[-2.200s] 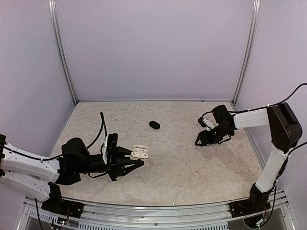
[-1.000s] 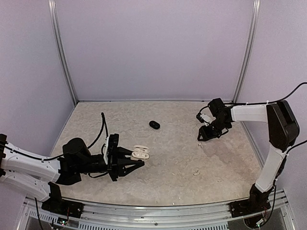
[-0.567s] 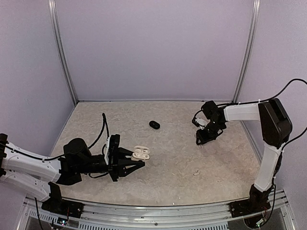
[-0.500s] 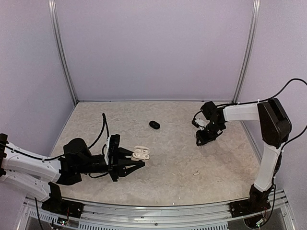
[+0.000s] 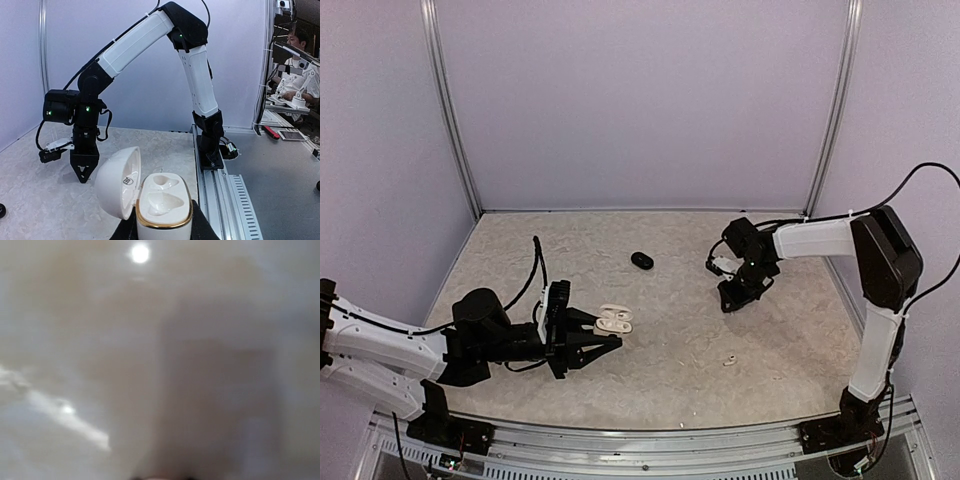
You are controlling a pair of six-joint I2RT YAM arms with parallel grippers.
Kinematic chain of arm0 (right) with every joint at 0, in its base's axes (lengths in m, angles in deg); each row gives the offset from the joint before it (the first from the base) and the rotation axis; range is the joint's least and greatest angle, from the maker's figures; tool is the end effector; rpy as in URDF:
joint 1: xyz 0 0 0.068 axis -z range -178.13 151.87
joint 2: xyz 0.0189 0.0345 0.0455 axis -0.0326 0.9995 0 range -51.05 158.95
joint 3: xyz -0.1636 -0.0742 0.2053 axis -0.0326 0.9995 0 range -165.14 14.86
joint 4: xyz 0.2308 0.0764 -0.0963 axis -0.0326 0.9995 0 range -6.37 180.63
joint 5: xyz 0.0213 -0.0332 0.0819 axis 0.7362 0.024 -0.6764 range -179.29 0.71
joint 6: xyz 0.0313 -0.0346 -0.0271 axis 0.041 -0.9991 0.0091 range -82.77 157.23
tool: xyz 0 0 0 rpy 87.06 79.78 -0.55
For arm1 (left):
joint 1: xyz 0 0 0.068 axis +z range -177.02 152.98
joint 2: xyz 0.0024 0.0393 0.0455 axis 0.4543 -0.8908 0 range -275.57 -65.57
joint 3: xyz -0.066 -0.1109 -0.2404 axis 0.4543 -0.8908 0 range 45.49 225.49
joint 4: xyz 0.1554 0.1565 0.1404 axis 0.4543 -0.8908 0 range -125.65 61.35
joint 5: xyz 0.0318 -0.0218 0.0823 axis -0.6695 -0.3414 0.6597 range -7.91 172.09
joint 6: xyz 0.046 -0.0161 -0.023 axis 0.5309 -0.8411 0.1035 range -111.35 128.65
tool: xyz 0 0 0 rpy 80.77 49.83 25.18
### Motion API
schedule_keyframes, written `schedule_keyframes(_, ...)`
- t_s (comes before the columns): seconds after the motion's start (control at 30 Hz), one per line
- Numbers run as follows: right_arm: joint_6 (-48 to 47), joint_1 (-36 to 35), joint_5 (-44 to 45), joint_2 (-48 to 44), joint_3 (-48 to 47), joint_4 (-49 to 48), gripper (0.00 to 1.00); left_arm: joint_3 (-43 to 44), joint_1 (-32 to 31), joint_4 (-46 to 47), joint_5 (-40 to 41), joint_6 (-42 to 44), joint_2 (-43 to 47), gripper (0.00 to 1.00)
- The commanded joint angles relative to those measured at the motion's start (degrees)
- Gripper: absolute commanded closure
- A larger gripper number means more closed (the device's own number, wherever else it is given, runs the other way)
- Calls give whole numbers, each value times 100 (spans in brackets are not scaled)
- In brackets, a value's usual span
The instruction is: Insert the wireless bluetooth earbuds into the charging case
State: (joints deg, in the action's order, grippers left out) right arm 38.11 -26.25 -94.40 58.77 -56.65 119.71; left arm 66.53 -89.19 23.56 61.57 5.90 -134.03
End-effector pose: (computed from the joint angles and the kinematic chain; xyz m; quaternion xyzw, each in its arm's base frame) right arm 0.3234 0.1764 0.1515 -0.2389 0.9605 0.0767 0.1203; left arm 0.1010 -0.2179 0.2281 0.4440 0.5136 -0.4904 0.5464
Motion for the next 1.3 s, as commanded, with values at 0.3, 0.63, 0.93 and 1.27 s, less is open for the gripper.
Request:
schedule_keyframes(0.3,140,-1709,-454,-203,465,780,78,27,68,-41,80,63,166,91)
schedule_keyframes(0.63,219,-2444,-36,78,108,1421,67,22,112,-29,26,60,223,91)
schedule_keyframes(0.93,205,-2544,128,448,-428,1733,67,-22,100,-44,34,49,293,91)
schedule_keyframes(1.27,197,-2547,137,572,-731,1895,71,-104,118,15,58,107,334,91)
